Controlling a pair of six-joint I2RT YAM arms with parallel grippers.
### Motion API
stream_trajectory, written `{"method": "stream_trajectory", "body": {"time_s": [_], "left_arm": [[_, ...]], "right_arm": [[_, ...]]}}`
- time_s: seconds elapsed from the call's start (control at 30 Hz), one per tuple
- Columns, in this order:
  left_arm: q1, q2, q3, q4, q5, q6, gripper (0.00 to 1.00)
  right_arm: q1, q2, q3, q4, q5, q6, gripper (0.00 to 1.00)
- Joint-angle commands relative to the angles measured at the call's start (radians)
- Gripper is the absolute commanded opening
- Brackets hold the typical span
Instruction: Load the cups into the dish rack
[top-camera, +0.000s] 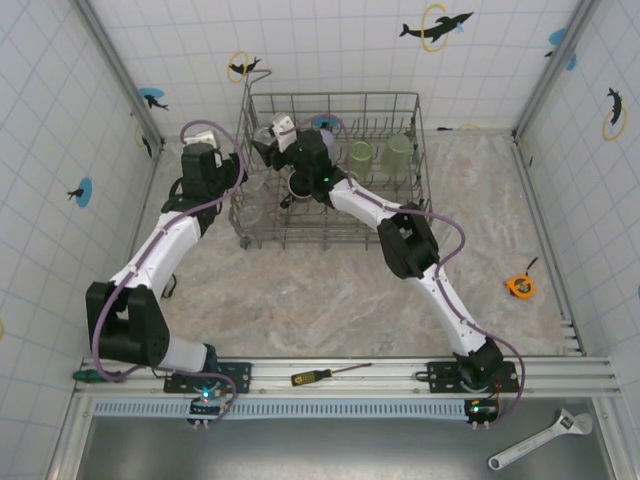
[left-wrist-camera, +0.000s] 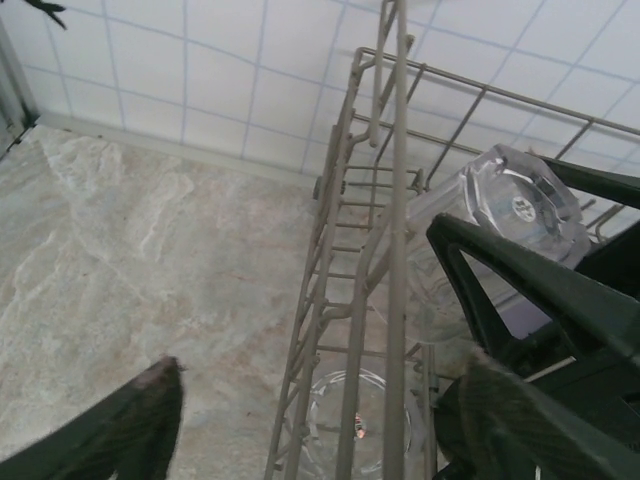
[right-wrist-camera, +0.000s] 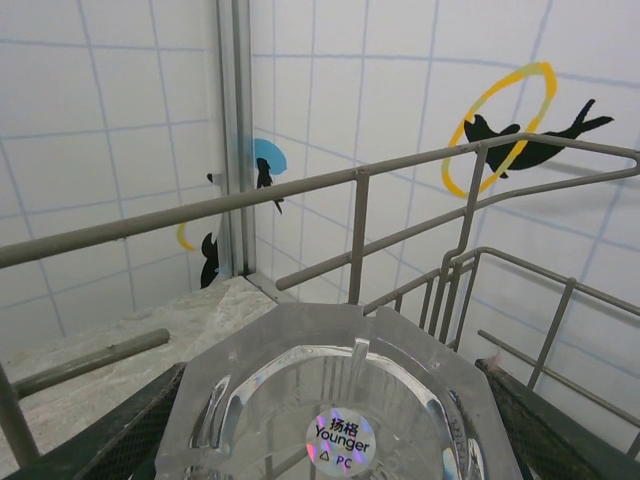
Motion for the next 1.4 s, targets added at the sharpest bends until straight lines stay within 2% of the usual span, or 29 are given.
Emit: {"method": "stream_trajectory", "body": {"time_s": [0.0,0.1,0.2,0.3,0.4,0.43,0.83,1.03,1.37], "left_arm": [[-0.005,0.027,-0.006,0.028,0.051,0.018,0.66],[-0.013,0.047,0.001,0.017,0.043,0.061,0.59],[-0.014,0.059,0.003,0.017,0.051,0.065,0.46],[-0.018,0.069,0.003,0.012,0.062,0.077,0.30],[-0.031,0.067,-0.005,0.011,0.070,0.100,0.05],[-0.038,0.068,-0.006,0.011,0.070,0.108,0.00],[-0.095,0.066,-0.016,-0.001,0.108,0.155,0.00],[-0.101,0.060,-0.038,-0.005,0.193,0.130,0.00],[-0.110,0.012,-0.106,-0.005,0.244,0.089,0.00]], "right_arm": [[-0.007,0.026,0.033,0.040,-0.022,-0.011,0.53],[-0.009,0.017,0.032,0.034,-0.031,-0.011,0.53],[-0.007,0.013,0.031,0.032,-0.036,-0.011,0.53],[-0.003,0.009,0.030,0.033,-0.039,-0.014,0.53],[-0.001,0.006,0.029,0.035,-0.042,-0.016,0.53],[0.000,0.005,0.030,0.034,-0.042,-0.017,0.53],[-0.004,-0.051,-0.031,0.051,-0.039,-0.030,0.53],[-0.010,-0.092,-0.078,0.048,-0.056,-0.034,0.54],[-0.008,-0.106,-0.094,0.055,-0.068,-0.048,0.53]]}}
